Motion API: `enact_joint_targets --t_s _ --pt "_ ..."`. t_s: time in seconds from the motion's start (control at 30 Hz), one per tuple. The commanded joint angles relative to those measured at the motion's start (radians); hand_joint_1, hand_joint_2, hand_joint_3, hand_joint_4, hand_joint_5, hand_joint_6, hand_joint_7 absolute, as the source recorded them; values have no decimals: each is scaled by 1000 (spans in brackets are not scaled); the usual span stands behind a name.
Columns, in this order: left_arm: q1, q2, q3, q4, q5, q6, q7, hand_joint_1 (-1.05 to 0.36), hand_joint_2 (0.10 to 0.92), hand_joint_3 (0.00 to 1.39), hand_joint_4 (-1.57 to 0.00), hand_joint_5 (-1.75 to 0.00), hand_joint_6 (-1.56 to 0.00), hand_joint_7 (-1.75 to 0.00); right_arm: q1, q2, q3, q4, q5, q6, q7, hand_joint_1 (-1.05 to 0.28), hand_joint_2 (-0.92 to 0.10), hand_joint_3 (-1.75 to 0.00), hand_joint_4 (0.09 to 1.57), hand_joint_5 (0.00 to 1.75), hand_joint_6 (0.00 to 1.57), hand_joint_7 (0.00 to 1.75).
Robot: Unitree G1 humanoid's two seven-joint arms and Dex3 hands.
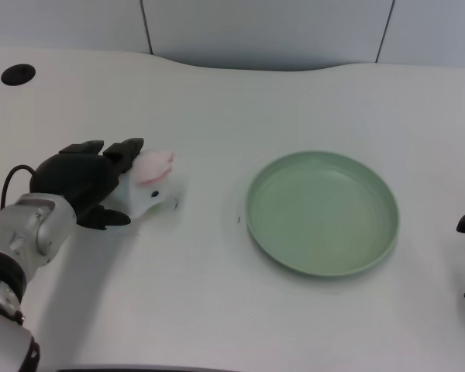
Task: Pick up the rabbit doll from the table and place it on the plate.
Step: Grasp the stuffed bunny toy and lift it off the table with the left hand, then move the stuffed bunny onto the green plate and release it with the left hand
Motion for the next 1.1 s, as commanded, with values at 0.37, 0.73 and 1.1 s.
enact_joint_targets --t_s 0.37,0.73,1.1 --pt "-60 -50 -37 31 39 63 171 234 921 123 -671 -1182 -1017 -286 15 -7 -1 -8 9 -3 -12 -391 -918 -163 1572 1746 1226 1746" --pt "-77 -55 -61 32 43 50 185 283 921 125 -595 -1390 -1038 -365 17 -11 6 -13 3 -4 -19 -402 -921 -154 1571 1746 1228 1746" --pt "-157 -36 -13 3 5 -117 265 344 907 14 -617 -1385 -1002 -437 16 -4 7 -15 2 -19 -24 -398 -921 -153 1555 1746 1209 1746"
